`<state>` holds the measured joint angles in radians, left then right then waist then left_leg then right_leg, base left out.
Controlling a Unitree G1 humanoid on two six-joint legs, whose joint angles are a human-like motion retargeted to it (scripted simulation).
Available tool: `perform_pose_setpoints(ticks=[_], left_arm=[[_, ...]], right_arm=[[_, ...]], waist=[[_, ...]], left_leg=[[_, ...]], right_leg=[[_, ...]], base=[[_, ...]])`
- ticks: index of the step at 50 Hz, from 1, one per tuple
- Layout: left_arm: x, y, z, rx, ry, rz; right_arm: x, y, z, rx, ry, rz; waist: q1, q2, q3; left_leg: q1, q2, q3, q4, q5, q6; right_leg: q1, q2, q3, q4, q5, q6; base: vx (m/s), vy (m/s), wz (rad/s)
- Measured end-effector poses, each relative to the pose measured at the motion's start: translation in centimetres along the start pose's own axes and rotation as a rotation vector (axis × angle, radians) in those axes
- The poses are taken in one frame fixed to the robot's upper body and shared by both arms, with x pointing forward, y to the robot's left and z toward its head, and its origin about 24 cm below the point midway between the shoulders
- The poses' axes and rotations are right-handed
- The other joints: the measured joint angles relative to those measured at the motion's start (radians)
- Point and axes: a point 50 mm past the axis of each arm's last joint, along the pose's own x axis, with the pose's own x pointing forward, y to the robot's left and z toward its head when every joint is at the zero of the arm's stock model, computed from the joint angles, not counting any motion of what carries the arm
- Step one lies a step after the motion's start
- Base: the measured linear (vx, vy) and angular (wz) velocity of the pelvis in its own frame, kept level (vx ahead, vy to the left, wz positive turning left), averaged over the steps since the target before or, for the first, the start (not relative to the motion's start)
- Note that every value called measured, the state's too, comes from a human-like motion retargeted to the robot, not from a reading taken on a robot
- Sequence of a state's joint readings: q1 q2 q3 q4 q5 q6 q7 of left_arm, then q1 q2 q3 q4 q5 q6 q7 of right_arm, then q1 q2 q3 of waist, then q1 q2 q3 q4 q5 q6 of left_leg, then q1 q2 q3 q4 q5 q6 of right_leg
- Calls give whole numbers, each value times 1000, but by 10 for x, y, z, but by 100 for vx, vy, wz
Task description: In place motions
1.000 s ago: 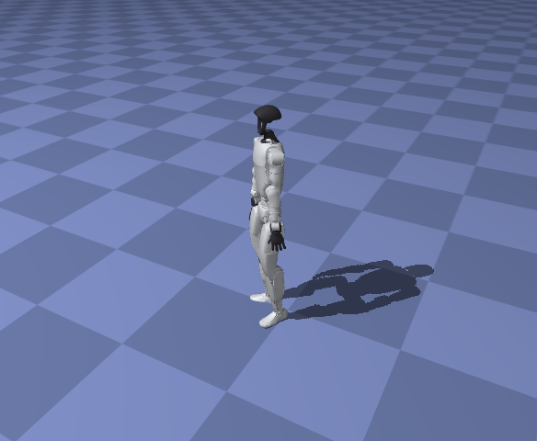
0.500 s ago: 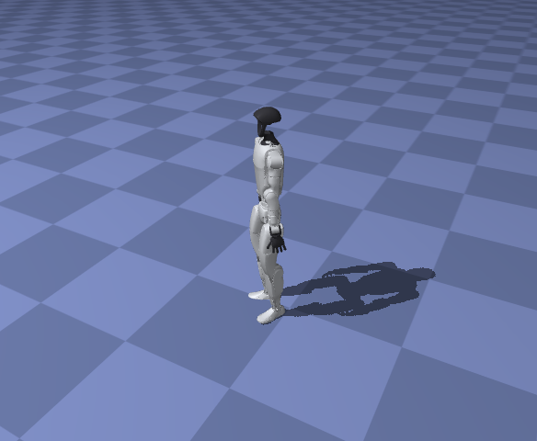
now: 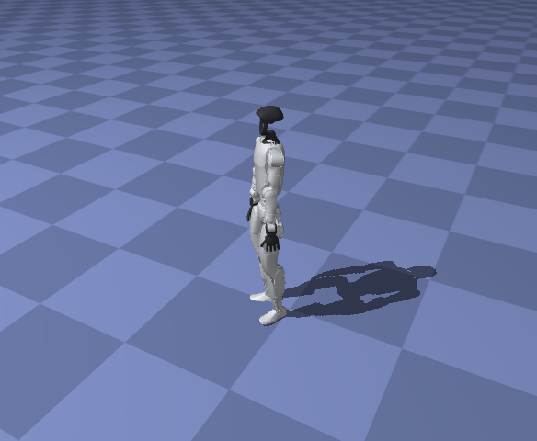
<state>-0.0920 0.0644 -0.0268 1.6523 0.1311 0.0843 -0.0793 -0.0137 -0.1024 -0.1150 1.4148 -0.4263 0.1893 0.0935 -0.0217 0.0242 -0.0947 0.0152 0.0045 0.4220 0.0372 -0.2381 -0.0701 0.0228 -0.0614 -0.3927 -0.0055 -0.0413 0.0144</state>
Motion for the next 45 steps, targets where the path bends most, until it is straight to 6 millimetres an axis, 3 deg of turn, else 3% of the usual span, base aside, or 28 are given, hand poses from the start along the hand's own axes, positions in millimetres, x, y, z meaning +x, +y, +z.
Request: perform_pose_setpoints(ticks=[5, 14, 23, 31, 45], left_arm=[[-1, 4, 8, 1, -22, -4], [-2, 6, 17, 24, -49, -4], [-1, 2, 10, 18, -35, 1], [0, 6, -5, -8, 20, 23], [-1, 14, -19, -80, 80, 48]], right_arm=[[1, 1, -16, 1, 60, 3], [-1, 8, -62, 70, 237, 29], [-3, 18, -86, 94, 311, 52], [-2, 15, -77, 80, 272, 40], [1, -4, -37, 62, 110, -29]], waist=[[-2, -4, -3], [9, -12, -5], [70, -18, 12], [141, -21, 20], [287, -66, 22]], left_leg=[[-7, 3, -6, 2, -2, -2], [-38, -4, -61, 10, 5, 1], [-70, -26, -159, 27, 22, 8], [-107, -61, -285, 43, 42, 8], [-167, -152, -522, 40, 96, 3]], right_leg=[[3, 1, -12, -3, -1, -1], [23, -7, -68, -8, -17, 6], [69, -21, -141, 2, -56, 17], [116, -36, -241, 13, -97, 36], [182, -50, -431, 9, -138, 81]], base=[[0, 0, 0], [6, 3, 34], [13, 15, 60], [11, 35, 86], [-6, 16, 96]])
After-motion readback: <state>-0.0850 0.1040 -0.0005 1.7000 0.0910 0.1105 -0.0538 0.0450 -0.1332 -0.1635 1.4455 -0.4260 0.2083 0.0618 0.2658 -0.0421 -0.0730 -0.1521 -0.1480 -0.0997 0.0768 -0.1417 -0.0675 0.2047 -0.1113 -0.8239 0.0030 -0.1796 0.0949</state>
